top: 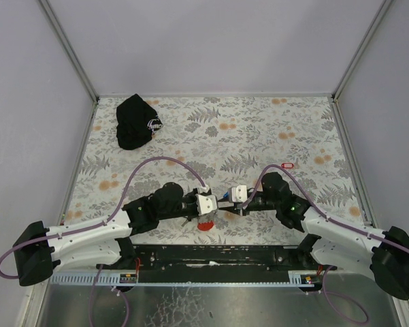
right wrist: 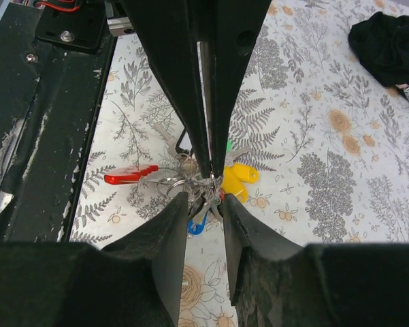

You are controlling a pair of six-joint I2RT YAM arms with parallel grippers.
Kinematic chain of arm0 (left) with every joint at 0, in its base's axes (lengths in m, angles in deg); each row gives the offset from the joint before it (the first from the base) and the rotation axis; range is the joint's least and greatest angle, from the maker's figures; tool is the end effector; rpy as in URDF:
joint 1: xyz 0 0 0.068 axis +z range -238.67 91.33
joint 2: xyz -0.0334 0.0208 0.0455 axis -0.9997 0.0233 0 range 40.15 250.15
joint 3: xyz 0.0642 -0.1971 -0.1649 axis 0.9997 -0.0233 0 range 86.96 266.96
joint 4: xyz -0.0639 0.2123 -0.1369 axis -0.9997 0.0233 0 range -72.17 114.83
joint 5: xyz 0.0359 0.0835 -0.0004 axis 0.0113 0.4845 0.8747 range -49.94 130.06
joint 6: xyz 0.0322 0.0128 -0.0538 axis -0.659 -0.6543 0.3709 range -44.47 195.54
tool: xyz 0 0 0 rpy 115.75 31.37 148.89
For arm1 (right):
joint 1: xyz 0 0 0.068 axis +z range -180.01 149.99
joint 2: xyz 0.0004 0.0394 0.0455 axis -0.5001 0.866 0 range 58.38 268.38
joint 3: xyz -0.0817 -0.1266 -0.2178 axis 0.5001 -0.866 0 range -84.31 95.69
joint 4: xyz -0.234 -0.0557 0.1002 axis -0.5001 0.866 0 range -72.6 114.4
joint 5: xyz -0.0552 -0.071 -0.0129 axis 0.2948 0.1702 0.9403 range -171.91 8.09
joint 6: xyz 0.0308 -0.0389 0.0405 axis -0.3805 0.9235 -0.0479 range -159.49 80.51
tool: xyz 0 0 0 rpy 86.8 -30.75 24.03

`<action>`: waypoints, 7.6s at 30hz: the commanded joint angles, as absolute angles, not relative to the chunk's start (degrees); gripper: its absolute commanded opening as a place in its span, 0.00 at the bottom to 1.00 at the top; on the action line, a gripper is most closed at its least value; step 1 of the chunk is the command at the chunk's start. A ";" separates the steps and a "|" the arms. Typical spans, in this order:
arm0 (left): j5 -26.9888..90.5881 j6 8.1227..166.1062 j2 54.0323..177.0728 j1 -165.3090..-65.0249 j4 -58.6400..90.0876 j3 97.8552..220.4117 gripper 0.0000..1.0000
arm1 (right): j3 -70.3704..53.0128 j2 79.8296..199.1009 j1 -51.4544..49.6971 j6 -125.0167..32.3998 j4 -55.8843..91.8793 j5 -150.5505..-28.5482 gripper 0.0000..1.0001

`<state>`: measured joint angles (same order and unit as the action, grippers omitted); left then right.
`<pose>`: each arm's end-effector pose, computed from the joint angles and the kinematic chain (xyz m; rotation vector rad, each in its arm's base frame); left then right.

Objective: Put the keys on the keyring

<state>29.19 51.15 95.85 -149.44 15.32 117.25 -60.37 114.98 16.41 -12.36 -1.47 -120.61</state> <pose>0.1066 -0.2097 0.2266 1.4521 1.3931 -0.5974 0.1336 0.1855 0.2189 -1.4519 1.1272 0.8463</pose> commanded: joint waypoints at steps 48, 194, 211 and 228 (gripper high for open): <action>29.49 51.40 96.38 -150.02 11.76 117.16 0.00 | -61.99 116.00 16.14 -13.82 -12.14 -121.86 0.00; 21.37 52.57 92.11 -146.57 0.85 109.33 0.00 | -57.75 109.81 17.10 -6.01 5.73 -124.07 0.00; 21.27 52.90 92.11 -146.24 0.80 109.51 0.00 | -57.50 110.37 17.36 -5.62 5.85 -124.47 0.00; 20.48 53.12 91.98 -145.91 0.68 109.45 0.00 | -57.51 110.64 17.89 -5.33 6.61 -123.68 0.00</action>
<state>21.91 53.16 92.16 -146.36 3.68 108.02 -57.94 110.90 17.22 -6.02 7.95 -122.55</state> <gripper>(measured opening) 0.009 0.010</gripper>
